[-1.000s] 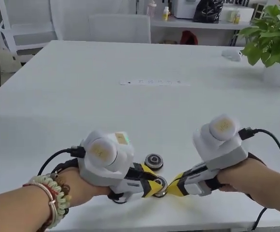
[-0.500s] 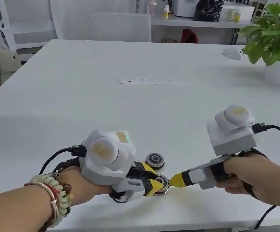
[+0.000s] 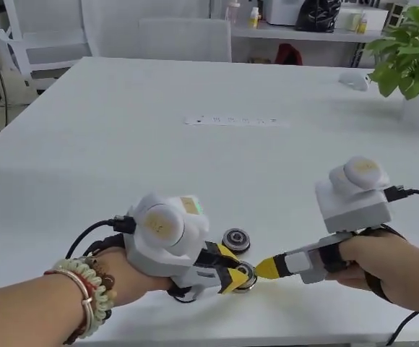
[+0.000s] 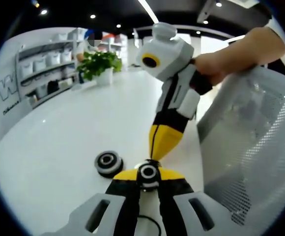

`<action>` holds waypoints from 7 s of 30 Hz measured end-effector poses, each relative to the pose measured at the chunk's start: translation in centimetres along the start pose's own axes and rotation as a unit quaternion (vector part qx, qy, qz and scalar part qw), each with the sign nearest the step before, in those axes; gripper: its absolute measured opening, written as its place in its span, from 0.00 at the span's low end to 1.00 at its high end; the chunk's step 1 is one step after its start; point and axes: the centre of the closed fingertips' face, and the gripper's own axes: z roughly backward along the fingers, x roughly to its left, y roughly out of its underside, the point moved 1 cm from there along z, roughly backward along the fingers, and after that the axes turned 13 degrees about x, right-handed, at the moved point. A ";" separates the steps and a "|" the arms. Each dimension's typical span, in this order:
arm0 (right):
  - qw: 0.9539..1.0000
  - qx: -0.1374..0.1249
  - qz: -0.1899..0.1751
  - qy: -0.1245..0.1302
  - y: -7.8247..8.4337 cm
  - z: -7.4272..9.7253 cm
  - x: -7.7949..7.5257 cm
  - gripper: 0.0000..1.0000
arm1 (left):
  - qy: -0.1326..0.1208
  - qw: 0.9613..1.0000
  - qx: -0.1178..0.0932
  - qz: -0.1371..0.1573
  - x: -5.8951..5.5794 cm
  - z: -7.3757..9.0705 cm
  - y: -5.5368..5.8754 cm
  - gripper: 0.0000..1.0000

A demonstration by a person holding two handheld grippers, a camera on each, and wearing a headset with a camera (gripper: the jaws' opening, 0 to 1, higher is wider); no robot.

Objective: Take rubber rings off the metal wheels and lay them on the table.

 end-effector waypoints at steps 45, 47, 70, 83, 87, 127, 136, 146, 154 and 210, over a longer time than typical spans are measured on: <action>0.997 -0.027 -0.020 -0.063 -0.6 0.3 2.5 0.00 | -0.006 1.000 -0.008 0.022 0.4 0.0 0.0 0.14; 0.998 -0.027 -0.013 -0.063 -0.7 0.2 2.7 0.00 | -0.005 1.000 -0.007 0.021 0.4 0.0 0.0 0.14; 0.999 -0.010 -0.019 -0.030 -0.8 0.2 1.2 0.00 | -0.007 1.000 0.018 0.008 0.2 0.1 -0.1 0.15; 0.998 -0.037 -0.040 -0.029 -1.6 1.1 1.2 0.00 | -0.008 1.000 0.019 0.001 0.6 0.9 -0.7 0.18; 0.998 -0.045 -0.041 -0.032 -1.9 1.3 1.3 0.00 | -0.012 1.000 0.013 0.001 0.9 1.3 -1.0 0.18; 0.991 -0.117 -0.040 -0.053 -4.6 3.8 1.9 0.00 | -0.030 0.999 -0.020 -0.029 2.4 7.5 -3.8 0.48; 0.988 -0.136 -0.039 -0.065 -5.3 4.3 2.4 0.00 | -0.055 0.998 -0.035 -0.022 3.2 11.4 -3.3 0.57; 0.984 -0.157 -0.041 -0.081 -5.9 5.0 2.8 0.00 | -0.100 0.994 -0.040 -0.008 3.9 15.9 -1.2 0.62; 0.981 -0.166 -0.040 -0.091 -6.3 5.3 3.2 0.00 | -0.125 0.991 -0.040 0.021 3.7 18.1 1.2 0.64; 0.982 -0.174 -0.012 -0.075 -6.7 6.8 4.2 0.00 | -0.135 0.985 -0.017 0.105 1.4 16.3 7.0 0.89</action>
